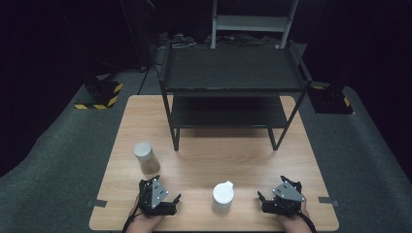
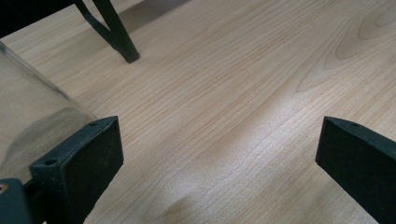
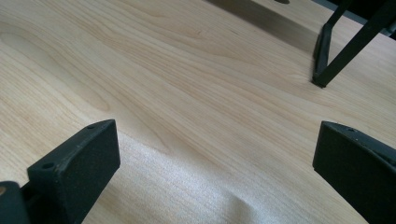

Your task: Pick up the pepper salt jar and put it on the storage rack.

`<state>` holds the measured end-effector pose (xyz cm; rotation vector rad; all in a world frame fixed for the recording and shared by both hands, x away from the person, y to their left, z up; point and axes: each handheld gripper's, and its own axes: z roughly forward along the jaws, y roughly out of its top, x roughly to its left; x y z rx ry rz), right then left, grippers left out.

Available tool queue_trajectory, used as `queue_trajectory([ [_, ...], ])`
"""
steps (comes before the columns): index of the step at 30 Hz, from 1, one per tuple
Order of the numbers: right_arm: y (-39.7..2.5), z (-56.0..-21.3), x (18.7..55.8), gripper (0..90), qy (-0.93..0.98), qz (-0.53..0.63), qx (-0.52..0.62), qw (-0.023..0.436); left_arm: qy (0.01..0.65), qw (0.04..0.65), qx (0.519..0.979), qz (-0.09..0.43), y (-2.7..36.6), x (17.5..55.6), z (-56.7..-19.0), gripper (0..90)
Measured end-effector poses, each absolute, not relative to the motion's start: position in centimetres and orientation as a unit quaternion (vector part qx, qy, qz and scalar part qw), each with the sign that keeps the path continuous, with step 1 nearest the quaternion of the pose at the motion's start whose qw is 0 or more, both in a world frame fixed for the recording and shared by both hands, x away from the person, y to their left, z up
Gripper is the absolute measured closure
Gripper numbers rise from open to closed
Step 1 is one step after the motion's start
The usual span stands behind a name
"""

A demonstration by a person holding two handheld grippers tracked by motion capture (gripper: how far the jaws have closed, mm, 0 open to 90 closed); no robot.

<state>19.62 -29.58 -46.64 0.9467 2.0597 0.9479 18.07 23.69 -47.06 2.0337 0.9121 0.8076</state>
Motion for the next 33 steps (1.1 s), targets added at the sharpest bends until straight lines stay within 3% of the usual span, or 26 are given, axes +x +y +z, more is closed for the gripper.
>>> queue_trajectory([
  [33, -29.3, -46.6, 19.5, 0.0, 0.793, 0.356, 0.361, 0.339, 0.366, 0.401, 0.782, 0.307, 24.6, 17.7, -47.3, 1.1],
])
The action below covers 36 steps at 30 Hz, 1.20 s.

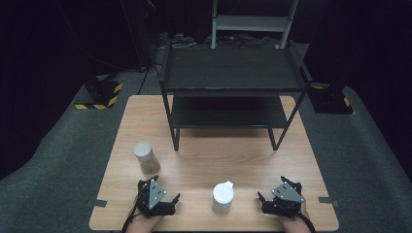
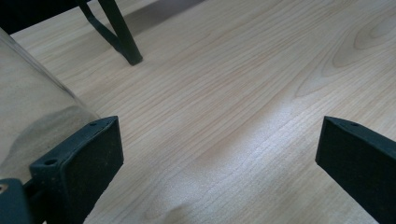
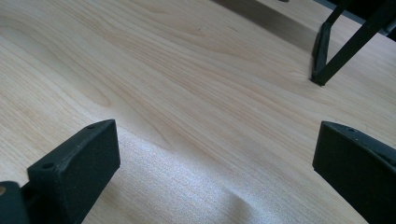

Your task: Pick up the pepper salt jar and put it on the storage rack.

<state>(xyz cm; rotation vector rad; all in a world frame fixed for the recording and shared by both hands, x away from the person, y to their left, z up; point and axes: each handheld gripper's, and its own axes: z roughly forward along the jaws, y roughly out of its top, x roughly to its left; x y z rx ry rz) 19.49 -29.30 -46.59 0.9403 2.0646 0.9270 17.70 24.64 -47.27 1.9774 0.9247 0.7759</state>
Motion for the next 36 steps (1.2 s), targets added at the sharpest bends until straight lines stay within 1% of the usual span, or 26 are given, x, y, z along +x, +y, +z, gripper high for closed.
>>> queue_trajectory([
  [2, -29.3, -46.6, 19.5, 0.0, 0.792, 0.356, 0.363, 0.338, 0.361, 0.409, 0.778, 0.312, 24.8, 17.3, -47.0, 1.1],
  [9, -29.3, -46.6, 19.5, 0.0, 0.792, 0.357, 0.362, 0.339, 0.357, 0.463, 0.741, 0.329, 26.0, 15.5, -45.9, 1.0],
  [15, -29.4, -46.6, 19.4, 0.0, 0.79, 0.359, 0.364, 0.338, 0.352, 0.486, 0.725, 0.339, 26.8, 14.6, -45.2, 0.7],
  [22, -29.3, -46.7, 19.4, 0.0, 0.79, 0.358, 0.363, 0.341, 0.349, 0.497, 0.716, 0.345, 27.5, 14.1, -44.7, 0.4],
  [36, -29.3, -46.7, 19.4, 0.0, 0.791, 0.356, 0.361, 0.341, 0.387, 0.508, 0.672, 0.374, 29.1, 13.2, -44.6, 0.4],
])
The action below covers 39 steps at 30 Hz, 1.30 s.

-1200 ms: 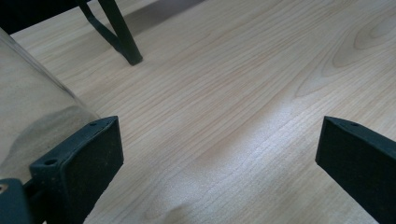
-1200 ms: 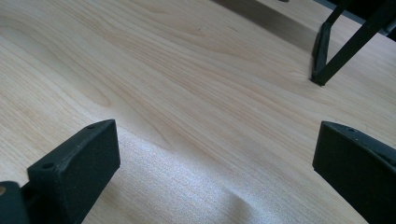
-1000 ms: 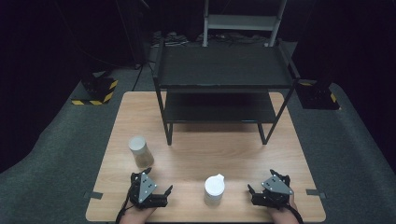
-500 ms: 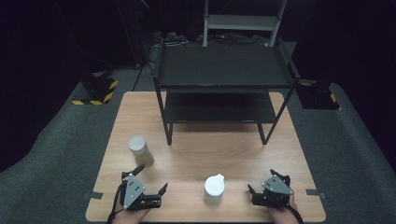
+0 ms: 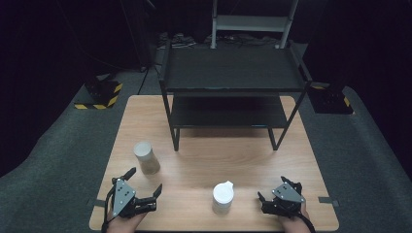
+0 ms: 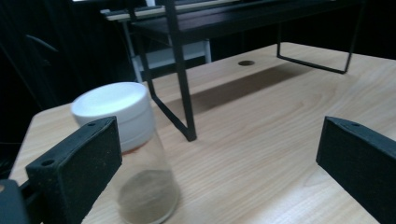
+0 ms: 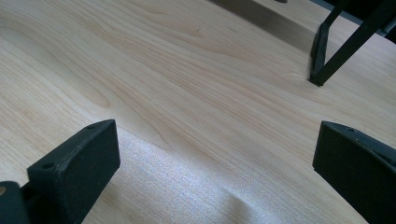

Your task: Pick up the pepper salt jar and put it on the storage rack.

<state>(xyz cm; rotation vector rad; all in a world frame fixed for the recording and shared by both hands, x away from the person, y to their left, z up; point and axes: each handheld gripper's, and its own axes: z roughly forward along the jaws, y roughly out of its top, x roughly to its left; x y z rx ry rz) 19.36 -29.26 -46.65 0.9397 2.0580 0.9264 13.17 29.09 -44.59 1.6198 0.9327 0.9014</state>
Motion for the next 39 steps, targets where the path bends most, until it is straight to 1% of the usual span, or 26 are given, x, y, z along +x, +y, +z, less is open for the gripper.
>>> queue_trajectory([
  [7, -29.3, -46.6, 19.4, 0.0, 0.791, 0.356, 0.361, 0.341, 0.4, 0.505, 0.663, 0.382, 29.8, 13.4, -44.5, 0.4],
  [20, -29.3, -46.5, 19.6, 0.0, 0.795, 0.354, 0.359, 0.336, 0.413, 0.487, 0.671, 0.378, 30.0, 15.6, -43.7, 0.4],
  [26, -29.3, -46.6, 19.5, 0.0, 0.794, 0.356, 0.359, 0.337, 0.422, 0.482, 0.673, 0.37, 30.3, 17.3, -44.3, 0.4],
  [39, -29.2, -46.6, 19.4, 0.0, 0.796, 0.354, 0.354, 0.34, 0.44, 0.483, 0.666, 0.361, 30.9, 19.6, -45.2, 0.4],
])
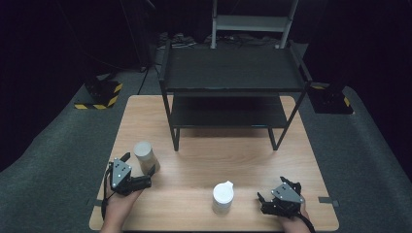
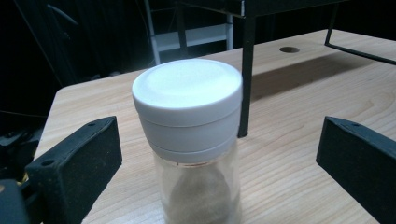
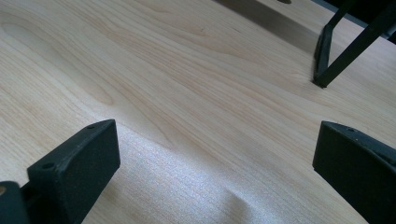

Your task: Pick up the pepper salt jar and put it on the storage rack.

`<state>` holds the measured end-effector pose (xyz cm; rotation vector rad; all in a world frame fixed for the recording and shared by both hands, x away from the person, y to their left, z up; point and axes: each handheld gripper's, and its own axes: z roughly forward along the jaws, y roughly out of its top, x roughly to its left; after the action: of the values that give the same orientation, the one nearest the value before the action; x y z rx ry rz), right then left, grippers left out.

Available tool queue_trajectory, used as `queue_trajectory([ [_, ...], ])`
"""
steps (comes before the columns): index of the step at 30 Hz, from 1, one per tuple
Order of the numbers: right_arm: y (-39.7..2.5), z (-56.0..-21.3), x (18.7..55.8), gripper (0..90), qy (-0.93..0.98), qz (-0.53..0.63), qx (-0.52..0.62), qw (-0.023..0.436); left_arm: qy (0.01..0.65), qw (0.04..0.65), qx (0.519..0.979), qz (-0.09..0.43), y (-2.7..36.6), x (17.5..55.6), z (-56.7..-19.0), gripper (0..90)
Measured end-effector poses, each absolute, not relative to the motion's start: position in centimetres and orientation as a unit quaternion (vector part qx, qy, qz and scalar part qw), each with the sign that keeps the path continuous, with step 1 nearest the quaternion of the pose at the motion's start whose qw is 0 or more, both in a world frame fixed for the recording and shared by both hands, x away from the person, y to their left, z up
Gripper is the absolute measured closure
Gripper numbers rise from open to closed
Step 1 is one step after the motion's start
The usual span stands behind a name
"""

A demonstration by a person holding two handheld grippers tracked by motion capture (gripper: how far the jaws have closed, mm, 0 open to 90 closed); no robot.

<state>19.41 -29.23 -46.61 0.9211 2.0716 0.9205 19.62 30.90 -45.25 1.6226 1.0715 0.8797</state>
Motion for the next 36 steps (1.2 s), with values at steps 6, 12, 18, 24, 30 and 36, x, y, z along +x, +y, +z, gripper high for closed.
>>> queue_trajectory([
  [6, -29.4, -46.6, 19.4, 0.0, 0.794, 0.358, 0.355, 0.339, 0.444, 0.485, 0.664, 0.355, 31.0, 20.5, -45.5, 0.4],
  [12, -29.4, -46.5, 19.5, 0.0, 0.796, 0.357, 0.356, 0.335, 0.447, 0.483, 0.666, 0.35, 31.0, 21.6, -45.6, 0.4],
  [18, -29.5, -46.5, 19.7, 0.0, 0.797, 0.356, 0.357, 0.332, 0.457, 0.489, 0.66, 0.342, 31.2, 22.3, -45.9, 0.4],
  [24, -29.6, -46.5, 19.7, 0.0, 0.797, 0.358, 0.357, 0.33, 0.465, 0.497, 0.653, 0.333, 31.4, 23.0, -46.2, 3.3],
  [30, -29.6, -46.4, 19.7, 0.0, 0.798, 0.358, 0.357, 0.329, 0.475, 0.506, 0.642, 0.326, 31.4, 23.4, -46.8, 10.3],
  [36, -29.8, -46.5, 19.7, 0.0, 0.796, 0.362, 0.359, 0.327, 0.489, 0.519, 0.623, 0.322, 31.5, 23.2, -47.6, 18.6],
])
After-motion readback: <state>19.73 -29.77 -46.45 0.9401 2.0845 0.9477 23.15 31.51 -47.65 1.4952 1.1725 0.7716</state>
